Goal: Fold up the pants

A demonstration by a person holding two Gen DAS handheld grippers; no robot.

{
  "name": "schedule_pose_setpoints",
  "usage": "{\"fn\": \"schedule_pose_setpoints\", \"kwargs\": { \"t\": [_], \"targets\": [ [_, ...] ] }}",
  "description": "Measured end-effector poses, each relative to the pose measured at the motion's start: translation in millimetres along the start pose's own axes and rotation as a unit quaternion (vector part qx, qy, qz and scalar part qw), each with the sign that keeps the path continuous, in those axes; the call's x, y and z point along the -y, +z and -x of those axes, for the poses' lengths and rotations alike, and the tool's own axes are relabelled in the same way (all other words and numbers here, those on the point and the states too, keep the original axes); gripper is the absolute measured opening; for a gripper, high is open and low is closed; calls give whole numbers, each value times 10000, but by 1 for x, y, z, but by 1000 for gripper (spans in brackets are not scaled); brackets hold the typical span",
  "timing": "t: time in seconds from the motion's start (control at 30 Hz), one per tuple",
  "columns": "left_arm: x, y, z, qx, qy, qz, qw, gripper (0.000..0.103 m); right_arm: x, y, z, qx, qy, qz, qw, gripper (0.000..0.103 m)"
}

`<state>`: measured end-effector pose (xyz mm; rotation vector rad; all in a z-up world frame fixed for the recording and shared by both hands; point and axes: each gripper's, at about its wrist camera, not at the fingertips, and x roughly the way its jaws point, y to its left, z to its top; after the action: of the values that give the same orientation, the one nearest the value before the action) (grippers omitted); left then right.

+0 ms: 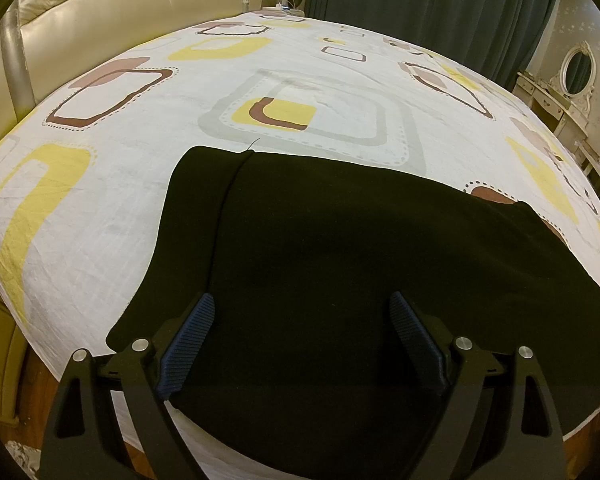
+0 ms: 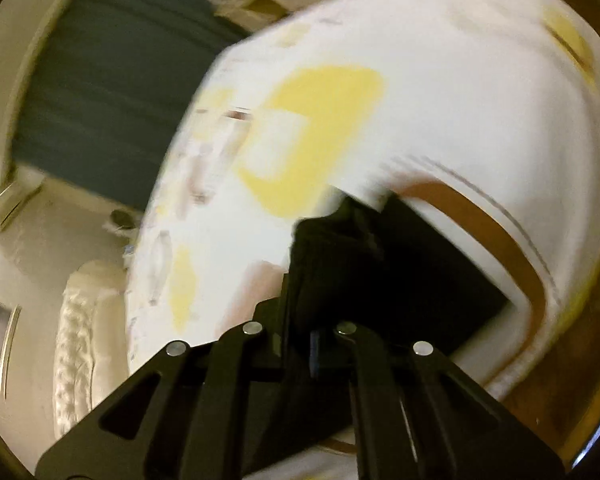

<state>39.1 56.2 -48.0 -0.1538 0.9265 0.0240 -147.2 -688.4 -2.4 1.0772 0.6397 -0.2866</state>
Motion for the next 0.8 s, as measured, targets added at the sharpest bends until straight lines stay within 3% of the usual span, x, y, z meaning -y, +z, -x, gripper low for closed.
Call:
{"fn": "schedule_pose_setpoints", "kwargs": {
  "t": [0.13, 0.23, 0.33, 0.37, 0.47, 0.53, 0.6, 0.77, 0.8],
  "targets": [
    [0, 0, 0, 1, -4, 9, 10000, 89, -75, 27, 23, 341, 941, 770, 9920, 5],
    [0, 0, 0, -2, 12, 2, 10000, 89, -68, 29, 37, 553, 1158, 1059, 9861, 5],
    [0, 0, 0, 3, 2, -1, 10000, 89, 0, 21, 25, 363, 689, 681, 9946, 5],
    [-1, 0, 0, 6, -8, 2, 10000, 89, 30, 14, 13, 221, 246, 517, 9981, 6],
    [-1, 0, 0, -2, -22, 20, 10000, 89, 102, -4, -17, -324, -524, 51, 9981, 13],
    [-1, 1, 0, 0, -19, 23, 10000, 90, 131, -12, -12, -221, -178, -339, 9990, 15],
    [-1, 1, -1, -1, -8, 24, 10000, 90, 138, -11, -5, -131, -55, -482, 9987, 20],
    [0, 0, -1, 3, 2, 26, 10000, 90, 118, 3, 11, 53, -804, 223, 9965, 25],
    [0, 0, -1, 5, 1, 22, 10000, 90, 113, 6, 12, 69, -847, 333, 9958, 34]
  ]
}}
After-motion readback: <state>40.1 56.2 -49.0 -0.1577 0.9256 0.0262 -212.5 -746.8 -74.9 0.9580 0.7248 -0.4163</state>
